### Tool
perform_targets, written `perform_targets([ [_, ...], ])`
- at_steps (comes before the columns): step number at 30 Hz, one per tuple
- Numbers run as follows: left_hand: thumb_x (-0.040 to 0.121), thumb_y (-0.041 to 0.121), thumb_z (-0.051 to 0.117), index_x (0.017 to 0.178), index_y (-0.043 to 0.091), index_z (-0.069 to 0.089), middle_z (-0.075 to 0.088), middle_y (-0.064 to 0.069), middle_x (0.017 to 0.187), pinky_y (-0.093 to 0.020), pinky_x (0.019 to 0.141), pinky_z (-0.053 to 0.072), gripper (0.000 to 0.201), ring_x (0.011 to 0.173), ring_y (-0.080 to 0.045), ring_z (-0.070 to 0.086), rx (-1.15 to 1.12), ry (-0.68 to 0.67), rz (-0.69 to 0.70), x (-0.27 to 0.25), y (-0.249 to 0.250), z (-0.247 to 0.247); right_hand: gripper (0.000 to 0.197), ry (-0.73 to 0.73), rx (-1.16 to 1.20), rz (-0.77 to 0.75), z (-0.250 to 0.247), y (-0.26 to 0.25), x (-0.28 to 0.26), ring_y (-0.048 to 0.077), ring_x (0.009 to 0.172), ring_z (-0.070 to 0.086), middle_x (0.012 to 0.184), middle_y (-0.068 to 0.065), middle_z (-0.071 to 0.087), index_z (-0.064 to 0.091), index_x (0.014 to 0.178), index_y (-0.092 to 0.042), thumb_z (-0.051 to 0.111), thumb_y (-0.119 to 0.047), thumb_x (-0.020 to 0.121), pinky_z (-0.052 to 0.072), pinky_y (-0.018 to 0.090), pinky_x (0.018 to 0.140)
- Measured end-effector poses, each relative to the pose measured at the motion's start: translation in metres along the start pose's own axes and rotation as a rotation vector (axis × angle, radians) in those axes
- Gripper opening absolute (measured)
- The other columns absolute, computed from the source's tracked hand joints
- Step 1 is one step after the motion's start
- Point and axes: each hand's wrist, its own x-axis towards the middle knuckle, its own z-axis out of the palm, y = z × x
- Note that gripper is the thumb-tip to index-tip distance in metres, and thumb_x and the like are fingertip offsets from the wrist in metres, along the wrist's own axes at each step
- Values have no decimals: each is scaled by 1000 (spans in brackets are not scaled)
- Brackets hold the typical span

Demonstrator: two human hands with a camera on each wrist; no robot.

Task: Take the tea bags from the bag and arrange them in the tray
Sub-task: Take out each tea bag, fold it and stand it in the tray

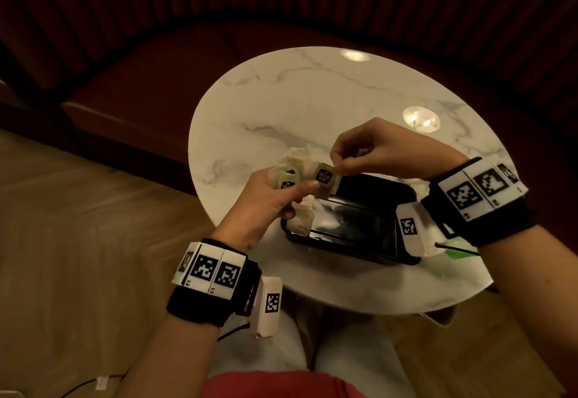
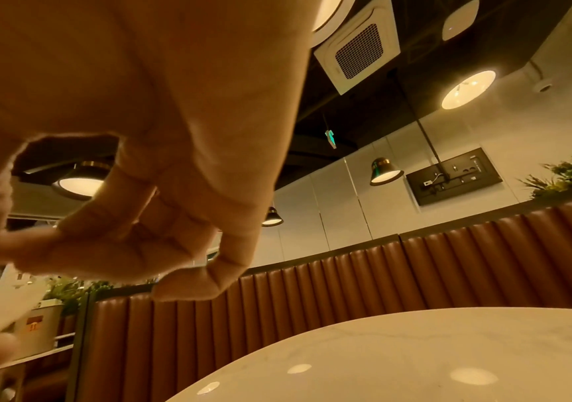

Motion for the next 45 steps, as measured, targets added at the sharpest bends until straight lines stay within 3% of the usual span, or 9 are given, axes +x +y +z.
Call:
perform_targets([
  [3,86,5,68,94,4,66,58,-2,65,-19,42,35,9,53,-7,47,-105,36,-18,0,2,3,6,74,79,-16,5,-2,0,0,71,61,82,-14,67,67,93,-20,67,-24,89,49,14,68],
  [6,89,7,65,95,11,66,61,2,68,-15,42,38,7,57,-6,51,-214,54,-27,-1,6,3,43,117,192,25,13,1,-3,10,88,68,107,-5,64,58,113,-26,69,-44,76,56,24,78],
  [11,90,7,64,91,15,66,61,6,65,-13,40,34,8,57,-4,50,-379,75,-41,-2,13,5,40,189,392,17,30,4,-10,22,81,72,96,10,68,48,118,-8,70,-3,85,59,28,75],
  [19,87,8,67,94,11,64,58,3,64,-14,39,35,8,54,-5,49,-415,144,20,-1,16,4,17,271,310,-54,31,5,-14,19,77,72,88,10,74,66,101,-2,70,0,84,58,25,78],
  [27,87,9,68,97,11,64,57,3,67,-14,40,35,11,55,-5,48,-397,154,32,-1,14,4,19,345,288,-46,40,8,-15,16,80,71,88,5,74,71,101,-5,70,-18,86,55,19,75],
  [30,88,9,67,99,10,65,59,5,64,-14,41,36,12,54,-5,49,-310,141,52,-1,13,4,40,374,184,-41,35,11,-13,3,90,67,102,-9,69,65,114,-23,70,-40,78,53,18,80],
  [33,87,11,69,98,12,68,59,6,65,-16,43,37,11,54,-5,49,-152,129,85,-1,12,3,50,398,128,-61,29,8,-13,5,96,64,110,-13,64,62,122,-33,66,-53,77,55,26,82],
  [39,84,12,72,89,14,70,60,5,64,-18,44,38,5,55,-4,51,-26,133,108,0,9,6,13,363,56,-105,24,3,-8,6,78,66,89,-7,72,74,98,-17,69,-23,87,54,21,73],
  [45,87,15,72,87,14,65,57,6,63,-16,43,39,7,54,-4,50,-180,249,7,3,9,3,5,395,18,93,24,22,3,8,68,69,78,-5,71,71,88,-15,67,-12,86,56,24,71],
])
